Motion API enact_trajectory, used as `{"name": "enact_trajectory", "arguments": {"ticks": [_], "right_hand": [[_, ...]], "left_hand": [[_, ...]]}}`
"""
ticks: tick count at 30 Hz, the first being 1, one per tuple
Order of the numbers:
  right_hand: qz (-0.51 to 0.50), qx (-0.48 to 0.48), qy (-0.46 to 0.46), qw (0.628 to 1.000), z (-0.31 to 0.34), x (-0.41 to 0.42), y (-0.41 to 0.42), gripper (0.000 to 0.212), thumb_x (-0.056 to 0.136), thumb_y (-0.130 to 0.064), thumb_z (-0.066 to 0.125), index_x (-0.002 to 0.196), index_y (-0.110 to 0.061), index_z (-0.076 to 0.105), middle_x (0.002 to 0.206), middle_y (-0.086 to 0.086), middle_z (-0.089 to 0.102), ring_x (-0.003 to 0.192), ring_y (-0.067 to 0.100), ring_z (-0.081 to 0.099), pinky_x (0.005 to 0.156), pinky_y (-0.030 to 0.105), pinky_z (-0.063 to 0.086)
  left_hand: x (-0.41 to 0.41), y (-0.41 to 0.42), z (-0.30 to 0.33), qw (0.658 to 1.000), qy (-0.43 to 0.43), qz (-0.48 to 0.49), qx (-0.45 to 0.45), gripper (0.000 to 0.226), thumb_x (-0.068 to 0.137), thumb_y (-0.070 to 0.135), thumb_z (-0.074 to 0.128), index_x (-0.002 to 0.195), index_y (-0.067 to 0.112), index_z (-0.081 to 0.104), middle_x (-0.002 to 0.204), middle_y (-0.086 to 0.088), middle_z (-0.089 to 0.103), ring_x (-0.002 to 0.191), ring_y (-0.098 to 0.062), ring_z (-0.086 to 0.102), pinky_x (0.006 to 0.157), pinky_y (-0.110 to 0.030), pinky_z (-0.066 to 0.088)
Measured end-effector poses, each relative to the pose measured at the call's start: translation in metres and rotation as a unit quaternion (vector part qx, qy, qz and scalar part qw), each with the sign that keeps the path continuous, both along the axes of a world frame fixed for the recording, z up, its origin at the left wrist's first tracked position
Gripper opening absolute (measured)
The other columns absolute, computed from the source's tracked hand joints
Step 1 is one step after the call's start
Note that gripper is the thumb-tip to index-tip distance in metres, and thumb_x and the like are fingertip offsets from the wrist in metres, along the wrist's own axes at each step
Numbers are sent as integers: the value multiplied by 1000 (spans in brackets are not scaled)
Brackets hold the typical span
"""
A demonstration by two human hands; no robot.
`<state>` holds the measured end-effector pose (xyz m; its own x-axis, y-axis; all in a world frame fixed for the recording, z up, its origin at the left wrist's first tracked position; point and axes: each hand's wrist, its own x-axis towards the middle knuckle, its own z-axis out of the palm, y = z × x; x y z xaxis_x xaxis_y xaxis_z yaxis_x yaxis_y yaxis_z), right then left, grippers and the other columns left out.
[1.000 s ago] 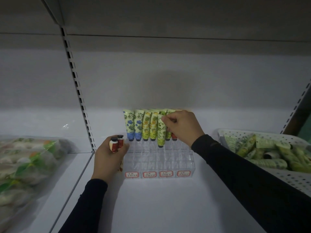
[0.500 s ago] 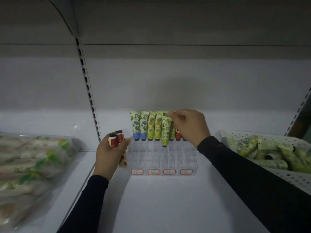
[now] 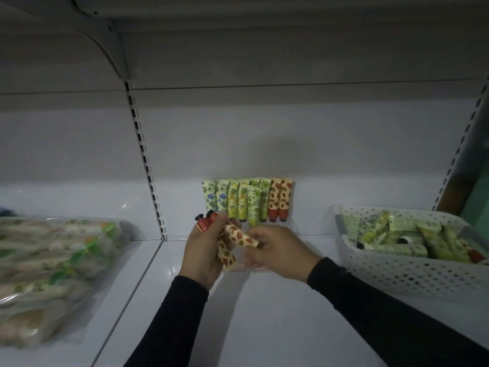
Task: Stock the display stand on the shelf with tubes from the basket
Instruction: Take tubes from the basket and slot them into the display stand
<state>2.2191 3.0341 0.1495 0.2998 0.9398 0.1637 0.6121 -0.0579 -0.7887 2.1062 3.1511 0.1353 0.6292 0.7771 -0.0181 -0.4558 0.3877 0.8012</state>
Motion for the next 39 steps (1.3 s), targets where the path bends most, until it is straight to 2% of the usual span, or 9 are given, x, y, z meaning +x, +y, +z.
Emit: {"name": "enact_trajectory", "arguments": {"ticks": [3, 8, 12, 17, 24, 28, 31, 35, 39], "right_hand": [[-40, 33, -8, 999, 12, 14, -13, 13, 94, -24, 62, 91, -13, 68, 84, 5, 73, 74, 12, 71, 76, 37, 59], [-71, 81, 46, 993, 20, 34, -23, 31, 93, -24, 63, 82, 5, 66, 77, 14, 71, 68, 11, 68, 72, 28, 59], [-92, 150, 194, 965, 20, 38, -24, 23, 92, -19, 63, 97, 2, 71, 82, 11, 68, 72, 11, 65, 66, 18, 55], [-125, 219, 296, 921, 25, 44, -19, 22, 92, -15, 63, 106, 0, 71, 98, 14, 74, 83, 16, 69, 80, 27, 58], [-235, 236, 190, 923, 37, 82, -10, 10, 83, -24, 76, 83, -14, 78, 84, 7, 76, 84, 26, 72, 83, 37, 59], [-261, 217, 106, 935, 34, 93, 1, 17, 86, -36, 70, 77, -23, 77, 78, 1, 76, 81, 22, 72, 87, 47, 56], [-266, 214, 78, 937, 34, 94, 6, 15, 90, -32, 67, 82, -24, 77, 80, -2, 76, 79, 17, 72, 87, 43, 57], [-255, 185, -14, 949, 31, 90, 12, 22, 92, -30, 64, 97, -13, 77, 89, -2, 76, 84, 14, 70, 87, 36, 55], [-246, 167, -74, 952, 30, 93, 14, 26, 94, -30, 61, 97, -10, 77, 89, 0, 75, 83, 16, 69, 83, 34, 55]], "left_hand": [[1, -4, -2, 1000, 27, 6, 3, 26, 91, 25, 67, 107, 4, 66, 83, -9, 72, 67, -15, 68, 54, -25, 56], [5, -8, -11, 994, 95, -49, 4, 34, 78, 39, 72, 98, 12, 64, 69, -3, 61, 50, -12, 48, 40, -20, 40], [8, -16, -12, 983, 146, -107, 33, 34, 86, 44, 65, 92, 10, 64, 68, -3, 59, 49, -12, 46, 40, -21, 37], [5, -16, -11, 948, 244, -42, 198, 40, 92, 46, 61, 95, 6, 66, 71, -7, 60, 57, -18, 47, 52, -27, 38], [-16, 30, -16, 925, 269, 153, 221, 6, 99, 19, 52, 98, 13, 53, 84, -12, 57, 67, -20, 52, 53, -30, 42], [-19, 38, -27, 851, 346, 221, 329, 4, 97, 22, 54, 99, 19, 53, 82, -4, 62, 73, -20, 58, 59, -31, 44], [-17, 40, -33, 809, 380, 239, 379, 10, 96, 20, 54, 105, 22, 52, 84, 0, 62, 74, -11, 53, 62, -30, 37], [-8, 47, -41, 788, 401, 233, 405, 9, 93, 21, 57, 101, 17, 59, 82, -4, 65, 75, -19, 57, 62, -30, 36], [-5, 50, -47, 770, 418, 236, 420, 9, 93, 23, 60, 94, 15, 62, 80, -2, 63, 75, -20, 54, 67, -29, 35]]}}
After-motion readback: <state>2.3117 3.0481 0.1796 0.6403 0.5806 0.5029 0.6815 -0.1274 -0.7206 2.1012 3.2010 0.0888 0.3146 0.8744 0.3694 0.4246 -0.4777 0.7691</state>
